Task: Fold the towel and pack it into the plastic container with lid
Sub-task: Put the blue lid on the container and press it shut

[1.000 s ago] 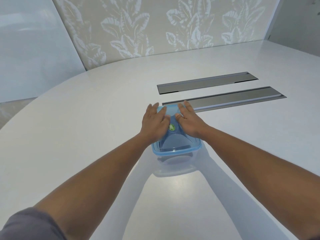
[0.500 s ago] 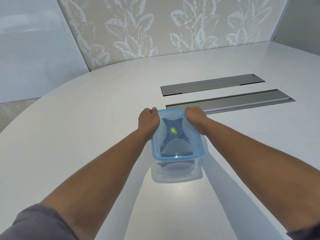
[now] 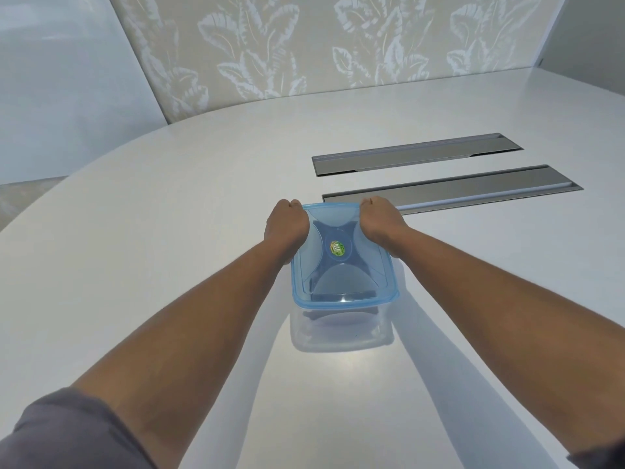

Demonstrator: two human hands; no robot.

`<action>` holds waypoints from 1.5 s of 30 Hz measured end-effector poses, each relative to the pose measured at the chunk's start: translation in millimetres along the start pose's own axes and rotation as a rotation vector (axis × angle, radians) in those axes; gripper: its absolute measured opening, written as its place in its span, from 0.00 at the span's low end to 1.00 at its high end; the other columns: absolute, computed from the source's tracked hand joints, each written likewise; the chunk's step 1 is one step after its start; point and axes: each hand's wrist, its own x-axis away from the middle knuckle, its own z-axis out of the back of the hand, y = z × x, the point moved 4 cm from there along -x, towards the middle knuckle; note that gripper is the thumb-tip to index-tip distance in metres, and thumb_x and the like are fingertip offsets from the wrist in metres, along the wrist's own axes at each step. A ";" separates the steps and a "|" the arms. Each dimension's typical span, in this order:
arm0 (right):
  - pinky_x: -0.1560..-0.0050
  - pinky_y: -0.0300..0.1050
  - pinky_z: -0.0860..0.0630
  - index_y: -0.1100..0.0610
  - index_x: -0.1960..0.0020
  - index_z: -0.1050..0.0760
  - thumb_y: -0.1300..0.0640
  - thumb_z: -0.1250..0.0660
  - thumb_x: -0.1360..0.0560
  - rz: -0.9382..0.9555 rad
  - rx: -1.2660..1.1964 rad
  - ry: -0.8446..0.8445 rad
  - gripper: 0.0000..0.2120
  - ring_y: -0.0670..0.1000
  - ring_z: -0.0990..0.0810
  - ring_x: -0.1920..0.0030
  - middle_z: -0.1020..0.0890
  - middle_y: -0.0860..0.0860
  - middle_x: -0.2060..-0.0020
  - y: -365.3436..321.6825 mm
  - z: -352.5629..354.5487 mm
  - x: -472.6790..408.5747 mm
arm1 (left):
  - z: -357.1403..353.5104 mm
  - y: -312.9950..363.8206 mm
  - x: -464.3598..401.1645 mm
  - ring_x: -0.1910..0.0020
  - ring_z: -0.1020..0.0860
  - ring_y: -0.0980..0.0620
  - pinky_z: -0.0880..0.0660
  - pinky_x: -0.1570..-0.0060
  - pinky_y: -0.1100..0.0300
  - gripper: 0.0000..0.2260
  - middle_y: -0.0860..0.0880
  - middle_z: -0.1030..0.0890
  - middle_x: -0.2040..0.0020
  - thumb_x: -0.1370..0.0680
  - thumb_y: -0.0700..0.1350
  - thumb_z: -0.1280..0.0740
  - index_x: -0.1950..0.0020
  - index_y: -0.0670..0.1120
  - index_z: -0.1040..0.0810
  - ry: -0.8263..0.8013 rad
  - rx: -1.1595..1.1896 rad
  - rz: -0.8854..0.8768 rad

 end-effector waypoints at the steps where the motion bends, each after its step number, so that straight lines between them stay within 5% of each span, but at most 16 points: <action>1: 0.50 0.47 0.33 0.59 0.49 0.30 0.53 0.53 0.14 0.005 0.002 -0.001 0.16 0.57 0.27 0.51 0.24 0.56 0.50 0.6 -1.1 -0.7 | -0.5 -0.9 -0.5 0.62 0.31 0.53 0.37 0.66 0.56 0.13 0.50 0.28 0.56 0.15 0.49 0.50 0.48 0.44 0.31 -0.003 0.002 0.002; 11: 0.47 0.48 0.32 0.61 0.41 0.27 0.53 0.54 0.14 0.032 0.023 -0.005 0.19 0.57 0.26 0.48 0.25 0.55 0.48 3.7 -3.2 -4.4 | -2.8 -4.8 0.0 0.53 0.28 0.49 0.37 0.63 0.56 0.21 0.50 0.28 0.49 0.14 0.54 0.51 0.30 0.43 0.32 -0.027 0.053 0.081; 16: 0.48 0.48 0.32 0.60 0.45 0.28 0.52 0.54 0.14 0.040 0.017 0.008 0.18 0.57 0.26 0.49 0.24 0.55 0.50 3.9 -3.6 -6.4 | -2.1 -7.2 0.7 0.57 0.28 0.51 0.35 0.62 0.56 0.18 0.49 0.27 0.52 0.15 0.52 0.50 0.34 0.42 0.31 -0.022 0.052 0.079; 22: 0.49 0.48 0.34 0.59 0.48 0.29 0.52 0.53 0.14 0.033 0.005 0.016 0.17 0.57 0.26 0.50 0.23 0.55 0.50 4.8 -3.5 -1.8 | 6.4 -6.7 13.3 0.63 0.29 0.51 0.35 0.64 0.54 0.14 0.49 0.25 0.56 0.15 0.54 0.46 0.55 0.47 0.33 0.093 -0.088 -0.047; 26: 0.49 0.48 0.33 0.59 0.47 0.28 0.52 0.53 0.14 0.027 0.015 0.013 0.18 0.57 0.26 0.49 0.23 0.56 0.49 0.7 0.2 1.3 | 12.4 -0.5 30.7 0.52 0.24 0.42 0.31 0.55 0.51 0.16 0.43 0.23 0.42 0.14 0.54 0.49 0.37 0.44 0.33 0.004 -0.392 -0.169; 29: 0.48 0.48 0.33 0.59 0.47 0.28 0.53 0.53 0.14 0.022 0.010 0.008 0.17 0.57 0.26 0.49 0.24 0.55 0.49 -1.1 1.7 2.2 | 7.1 0.3 48.4 0.40 0.25 0.36 0.32 0.48 0.49 0.24 0.43 0.37 0.26 0.15 0.56 0.49 0.21 0.50 0.43 -0.116 -0.517 -0.207; 32: 0.50 0.48 0.33 0.58 0.49 0.28 0.52 0.51 0.15 0.010 -0.008 0.023 0.16 0.57 0.25 0.51 0.23 0.55 0.51 0.0 1.2 4.6 | -3.2 -1.9 63.8 0.31 0.31 0.36 0.32 0.39 0.46 0.26 0.47 0.46 0.20 0.15 0.60 0.50 0.18 0.55 0.48 -0.124 -0.566 -0.239; 36: 0.58 0.48 0.34 0.55 0.54 0.31 0.48 0.45 0.18 -0.013 -0.052 0.145 0.13 0.56 0.24 0.56 0.22 0.50 0.59 2.4 8.5 11.2 | -4.5 -3.1 70.4 0.31 0.31 0.37 0.31 0.39 0.46 0.27 0.48 0.47 0.18 0.16 0.61 0.51 0.17 0.55 0.48 -0.077 -0.568 -0.234; 41: 0.48 0.51 0.27 0.56 0.37 0.28 0.47 0.43 0.18 0.065 0.092 0.058 0.16 0.59 0.21 0.45 0.20 0.54 0.42 -0.7 10.1 38.2 | -3.4 -2.7 73.1 0.31 0.31 0.38 0.31 0.39 0.46 0.27 0.49 0.47 0.18 0.16 0.61 0.52 0.17 0.55 0.49 -0.059 -0.587 -0.222; 45: 0.39 0.59 0.23 0.55 0.20 0.44 0.49 0.45 0.18 0.026 0.053 -0.121 0.28 0.61 0.22 0.38 0.25 0.58 0.32 2.9 2.2 66.3 | -1.8 0.0 75.1 0.31 0.31 0.38 0.30 0.39 0.46 0.27 0.48 0.46 0.18 0.16 0.61 0.51 0.17 0.55 0.48 -0.039 -0.569 -0.215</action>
